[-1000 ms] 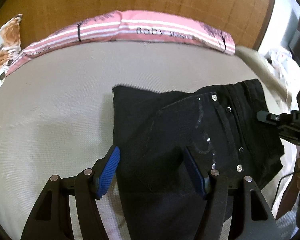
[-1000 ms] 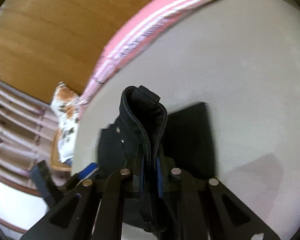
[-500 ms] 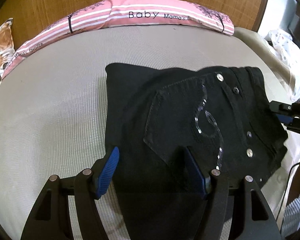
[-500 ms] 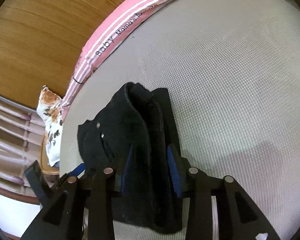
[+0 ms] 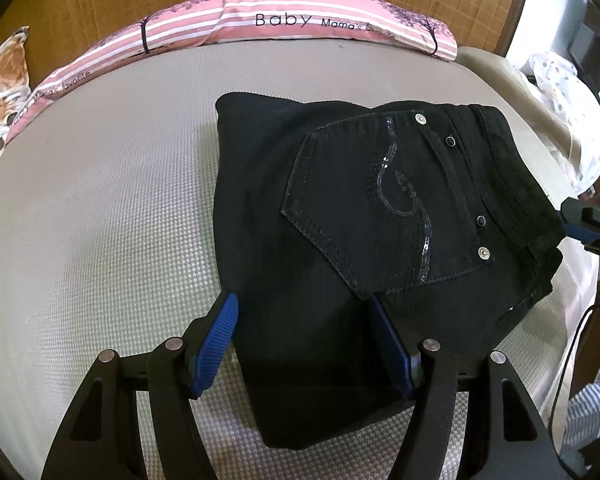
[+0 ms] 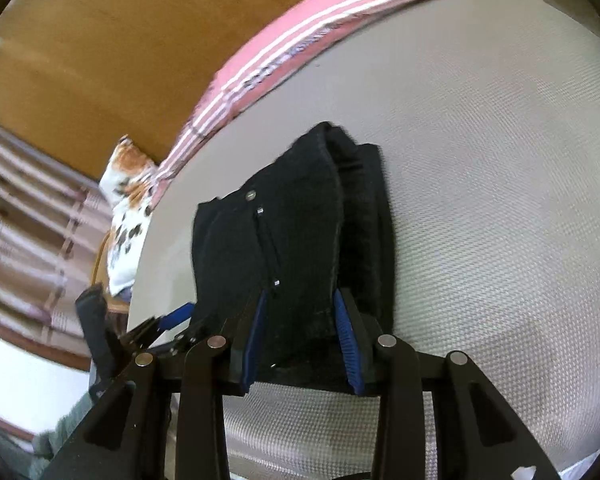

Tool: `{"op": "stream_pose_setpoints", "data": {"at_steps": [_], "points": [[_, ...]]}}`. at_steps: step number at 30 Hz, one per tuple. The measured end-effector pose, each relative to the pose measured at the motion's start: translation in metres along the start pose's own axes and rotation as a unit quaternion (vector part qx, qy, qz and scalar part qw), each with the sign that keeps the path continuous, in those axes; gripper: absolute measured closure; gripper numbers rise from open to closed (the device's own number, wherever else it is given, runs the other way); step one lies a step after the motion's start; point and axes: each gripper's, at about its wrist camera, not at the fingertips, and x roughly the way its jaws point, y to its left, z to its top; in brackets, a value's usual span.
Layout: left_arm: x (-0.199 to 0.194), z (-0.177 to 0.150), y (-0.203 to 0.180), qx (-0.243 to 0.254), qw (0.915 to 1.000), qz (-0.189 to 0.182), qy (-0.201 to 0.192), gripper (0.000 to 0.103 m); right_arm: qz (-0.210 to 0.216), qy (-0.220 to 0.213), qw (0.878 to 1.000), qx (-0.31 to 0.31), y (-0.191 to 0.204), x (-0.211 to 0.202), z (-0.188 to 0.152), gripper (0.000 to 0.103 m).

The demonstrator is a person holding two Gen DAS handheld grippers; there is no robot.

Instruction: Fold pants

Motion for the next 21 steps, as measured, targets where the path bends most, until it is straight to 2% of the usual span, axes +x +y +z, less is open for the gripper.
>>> {"op": "stream_pose_setpoints", "data": {"at_steps": [3,5,7,9,13,17,21], "points": [[0.0,-0.001,0.0,-0.002,1.0,0.0,0.0,0.035,-0.023,0.014,1.0,0.01,-0.008,0.013,0.001,0.072],[-0.001,-0.002,0.001,-0.003,1.0,0.001,0.0,0.035,-0.036,0.01,0.999,0.018,-0.009,0.012,0.0,0.082],[-0.003,-0.004,0.003,-0.007,1.0,-0.002,0.003,0.035,-0.026,-0.003,1.0,0.016,-0.007,0.002,-0.001,0.091],[-0.005,-0.005,0.005,-0.011,0.9999,-0.007,0.005,0.035,-0.013,-0.018,1.0,0.008,0.0,-0.014,-0.003,0.093],[-0.01,-0.008,0.006,-0.012,0.9998,-0.018,0.005,0.035,-0.031,-0.025,0.999,-0.021,0.015,-0.029,-0.01,0.093],[-0.007,-0.015,0.007,-0.005,0.9997,-0.019,0.015,0.035,-0.079,0.002,0.997,-0.022,-0.001,-0.011,-0.022,0.093],[-0.003,-0.017,0.009,-0.009,0.9995,-0.023,0.018,0.035,-0.08,0.005,0.997,-0.01,-0.012,-0.002,-0.024,0.093]]}}
